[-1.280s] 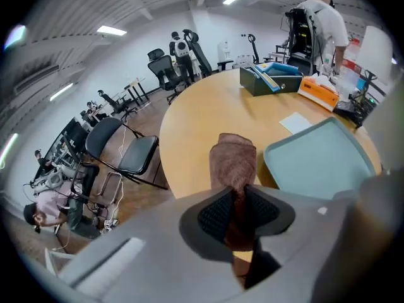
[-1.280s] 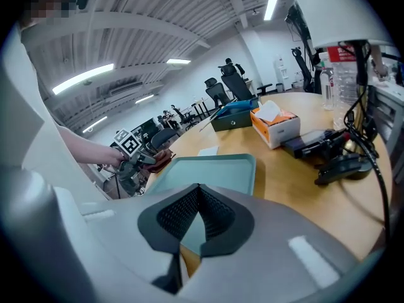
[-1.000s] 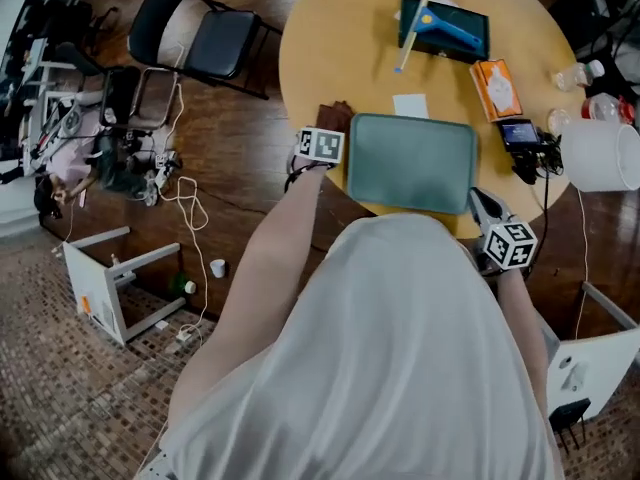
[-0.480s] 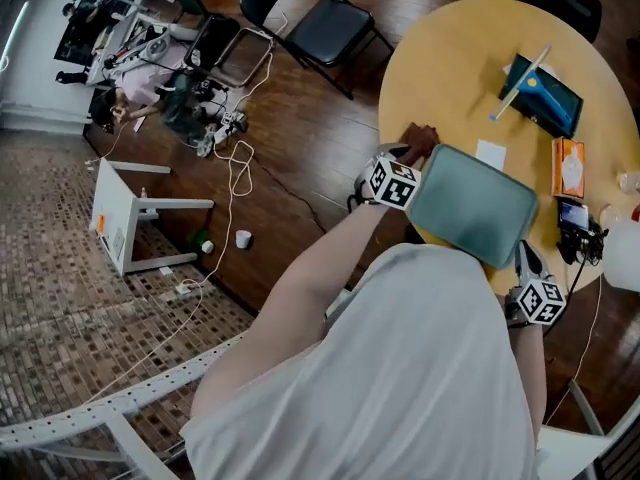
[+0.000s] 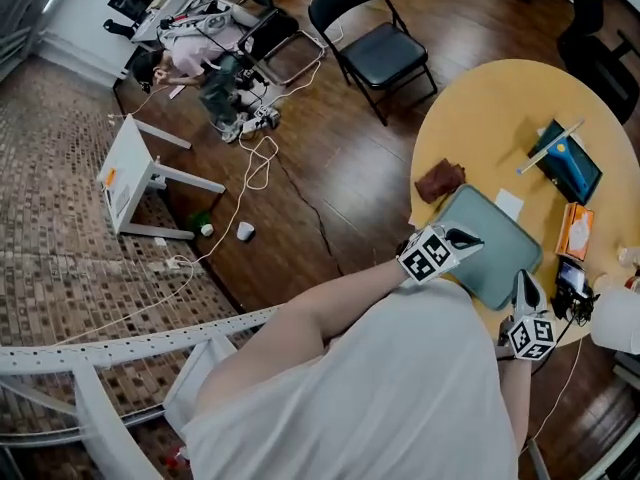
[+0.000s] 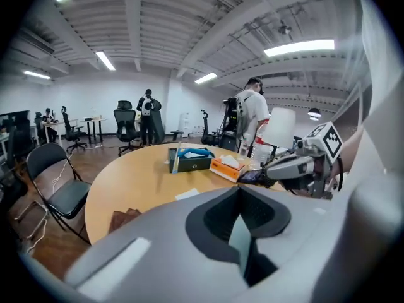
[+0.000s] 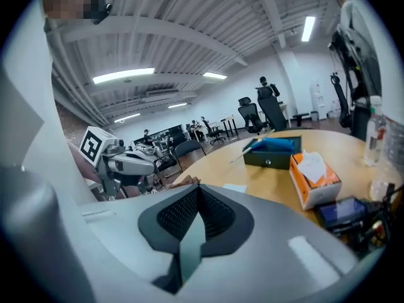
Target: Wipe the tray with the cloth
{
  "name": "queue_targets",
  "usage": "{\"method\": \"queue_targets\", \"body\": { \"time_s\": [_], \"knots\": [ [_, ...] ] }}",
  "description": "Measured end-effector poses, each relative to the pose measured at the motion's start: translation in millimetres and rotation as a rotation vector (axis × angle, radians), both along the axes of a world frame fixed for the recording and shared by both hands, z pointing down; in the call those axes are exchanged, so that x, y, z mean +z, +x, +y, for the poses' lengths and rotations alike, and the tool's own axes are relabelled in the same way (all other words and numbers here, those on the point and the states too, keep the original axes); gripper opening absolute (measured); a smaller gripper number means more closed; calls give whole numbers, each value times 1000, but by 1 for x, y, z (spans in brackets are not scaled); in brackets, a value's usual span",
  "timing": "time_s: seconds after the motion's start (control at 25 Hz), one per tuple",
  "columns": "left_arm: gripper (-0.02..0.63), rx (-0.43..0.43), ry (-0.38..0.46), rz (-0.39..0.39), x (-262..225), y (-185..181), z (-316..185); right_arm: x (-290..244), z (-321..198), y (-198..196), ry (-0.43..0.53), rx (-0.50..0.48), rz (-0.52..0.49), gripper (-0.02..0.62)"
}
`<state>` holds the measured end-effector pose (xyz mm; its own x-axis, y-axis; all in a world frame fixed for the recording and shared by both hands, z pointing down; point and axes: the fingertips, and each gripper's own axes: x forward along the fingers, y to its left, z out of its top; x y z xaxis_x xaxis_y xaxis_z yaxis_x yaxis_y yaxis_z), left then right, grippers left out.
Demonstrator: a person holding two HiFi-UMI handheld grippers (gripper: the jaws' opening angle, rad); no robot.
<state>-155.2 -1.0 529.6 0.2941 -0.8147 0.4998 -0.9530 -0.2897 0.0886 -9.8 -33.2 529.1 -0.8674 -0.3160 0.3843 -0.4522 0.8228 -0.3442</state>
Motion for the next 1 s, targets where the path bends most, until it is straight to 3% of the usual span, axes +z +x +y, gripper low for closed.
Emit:
{"method": "queue_targets", "body": {
  "time_s": [0.2, 0.72, 1.0],
  "knots": [
    [321, -6, -12, 5, 4, 0, 5, -27, 4, -8, 99, -16, -5, 0],
    [321, -20, 4, 67, -3, 1, 1, -42, 16, -3, 127, -6, -19, 0],
    [321, 35, 35, -10, -8, 2, 5, -39, 24, -11, 117, -21, -29, 0]
  ]
}}
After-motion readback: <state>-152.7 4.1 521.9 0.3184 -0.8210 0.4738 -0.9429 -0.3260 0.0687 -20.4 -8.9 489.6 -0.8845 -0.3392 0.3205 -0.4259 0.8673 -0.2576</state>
